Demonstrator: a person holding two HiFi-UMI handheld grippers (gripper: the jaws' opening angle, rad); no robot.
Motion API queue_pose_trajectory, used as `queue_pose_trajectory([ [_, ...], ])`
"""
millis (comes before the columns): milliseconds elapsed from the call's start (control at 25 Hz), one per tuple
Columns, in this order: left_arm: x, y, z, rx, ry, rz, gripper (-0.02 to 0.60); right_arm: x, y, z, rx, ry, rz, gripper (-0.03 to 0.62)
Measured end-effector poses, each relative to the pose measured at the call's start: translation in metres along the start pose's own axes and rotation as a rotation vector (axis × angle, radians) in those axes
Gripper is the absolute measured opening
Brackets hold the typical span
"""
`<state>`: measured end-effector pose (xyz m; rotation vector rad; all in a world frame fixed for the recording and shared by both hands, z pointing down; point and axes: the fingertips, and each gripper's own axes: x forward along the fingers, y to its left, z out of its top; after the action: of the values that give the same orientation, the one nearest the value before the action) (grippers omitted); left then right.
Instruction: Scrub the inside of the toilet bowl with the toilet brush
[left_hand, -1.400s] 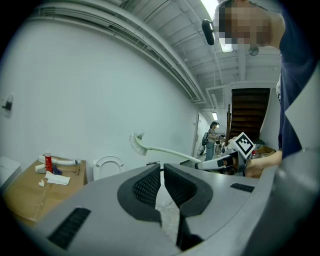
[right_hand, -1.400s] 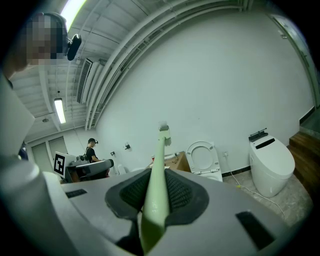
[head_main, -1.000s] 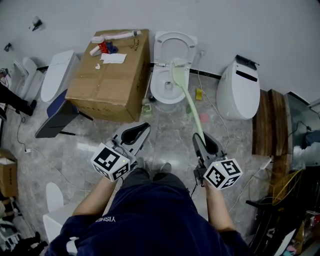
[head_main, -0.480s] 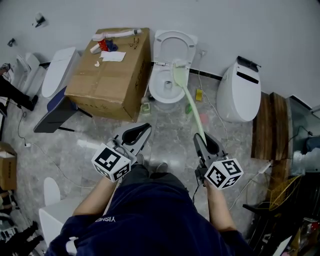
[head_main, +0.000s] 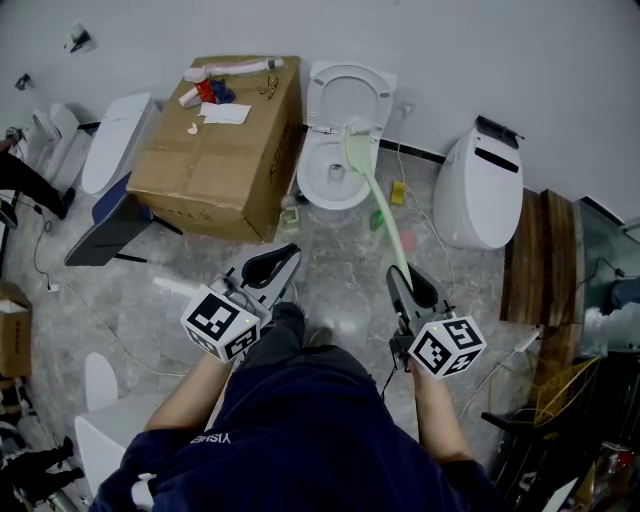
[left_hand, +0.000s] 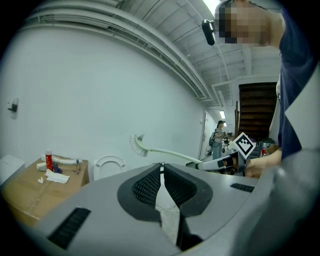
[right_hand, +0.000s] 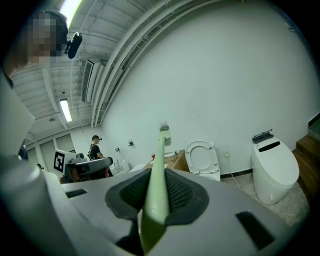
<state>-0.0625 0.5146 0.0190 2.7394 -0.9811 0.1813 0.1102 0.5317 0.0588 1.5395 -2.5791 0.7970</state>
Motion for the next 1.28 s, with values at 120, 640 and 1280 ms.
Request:
queue_pose_trajectory([
  [120,0.004,0.008,-0.001,-0.007,0.000,0.003,0.044,0.007,-0.003,0.001,0.000,0.005,-0.001,0.086],
  [640,0.033,0.071,0.006,-0.028,0.003,-0.011,0.044,0.072,-0.013,0.017,0.002,0.023,-0.015,0.086],
  [1280,0.080,0.177,0.023,-0.052,0.015,-0.053,0.044,0.180,-0.024,0.050,0.004,0.045,-0.049,0.086],
])
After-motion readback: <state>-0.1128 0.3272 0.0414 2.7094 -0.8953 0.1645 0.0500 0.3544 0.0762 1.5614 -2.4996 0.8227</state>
